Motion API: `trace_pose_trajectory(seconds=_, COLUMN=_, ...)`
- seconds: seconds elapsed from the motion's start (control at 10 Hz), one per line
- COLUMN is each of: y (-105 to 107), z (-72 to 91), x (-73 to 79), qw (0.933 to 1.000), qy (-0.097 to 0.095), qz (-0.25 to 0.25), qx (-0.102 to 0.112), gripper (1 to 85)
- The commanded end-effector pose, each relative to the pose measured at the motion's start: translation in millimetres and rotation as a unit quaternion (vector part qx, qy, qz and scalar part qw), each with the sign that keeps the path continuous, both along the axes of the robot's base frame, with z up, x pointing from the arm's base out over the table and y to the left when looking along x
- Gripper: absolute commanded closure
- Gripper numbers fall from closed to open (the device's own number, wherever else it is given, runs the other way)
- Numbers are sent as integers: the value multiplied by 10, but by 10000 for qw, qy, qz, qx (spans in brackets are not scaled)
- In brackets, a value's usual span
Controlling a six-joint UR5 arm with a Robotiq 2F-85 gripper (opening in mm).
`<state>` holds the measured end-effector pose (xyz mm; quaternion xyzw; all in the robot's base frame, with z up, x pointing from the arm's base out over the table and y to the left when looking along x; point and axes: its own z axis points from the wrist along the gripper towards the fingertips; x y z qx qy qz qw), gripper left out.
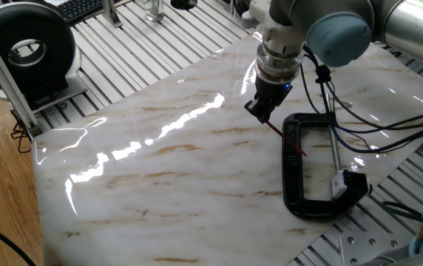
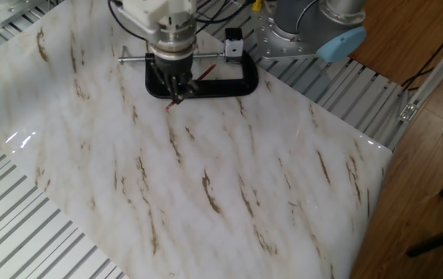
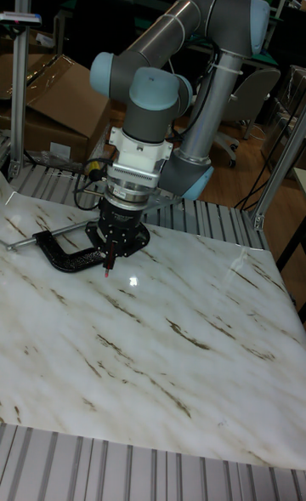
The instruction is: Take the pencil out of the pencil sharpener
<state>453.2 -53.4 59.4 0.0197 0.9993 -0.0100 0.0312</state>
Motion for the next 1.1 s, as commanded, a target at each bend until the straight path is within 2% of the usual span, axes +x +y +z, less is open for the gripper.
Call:
trace_pose_trajectory(seconds=0.0, y=63, z=18, x=155, qw=9994, qy=-285, qz=172, qx=127, gripper=847)
trace_pose_trajectory(seconds=0.1, y=59, z=33, x=265, qw=9984, qy=-498, qz=260, qx=106, gripper=847)
trace_pose_trajectory(seconds=0.2, y=47, z=43, x=324, qw=9976, qy=-611, qz=323, qx=72, gripper=847)
trace_pose_trajectory(seconds=0.3, y=75, z=41, x=312, qw=9976, qy=-589, qz=343, qx=124, gripper=847)
trace_pose_trajectory(seconds=0.4, y=71, z=26, x=217, qw=9985, qy=-405, qz=357, qx=121, gripper=847)
trace_pose_trajectory(seconds=0.5, y=44, z=168, x=113, qw=9991, qy=-205, qz=347, qx=90, gripper=847)
trace_pose_trajectory(seconds=0.6, y=35, z=348, x=45, qw=9994, qy=-89, qz=338, qx=87, gripper=847)
trace_pose_trajectory(seconds=0.8, y=86, z=599, x=-76, qw=9996, qy=-7, qz=253, qx=118, gripper=847)
trace_pose_trajectory(seconds=0.9, y=102, z=645, x=-74, qw=9997, qy=-23, qz=222, qx=97, gripper=847)
trace_pose_trajectory(seconds=1.0, y=85, z=590, x=31, qw=9997, qy=-59, qz=239, qx=41, gripper=847)
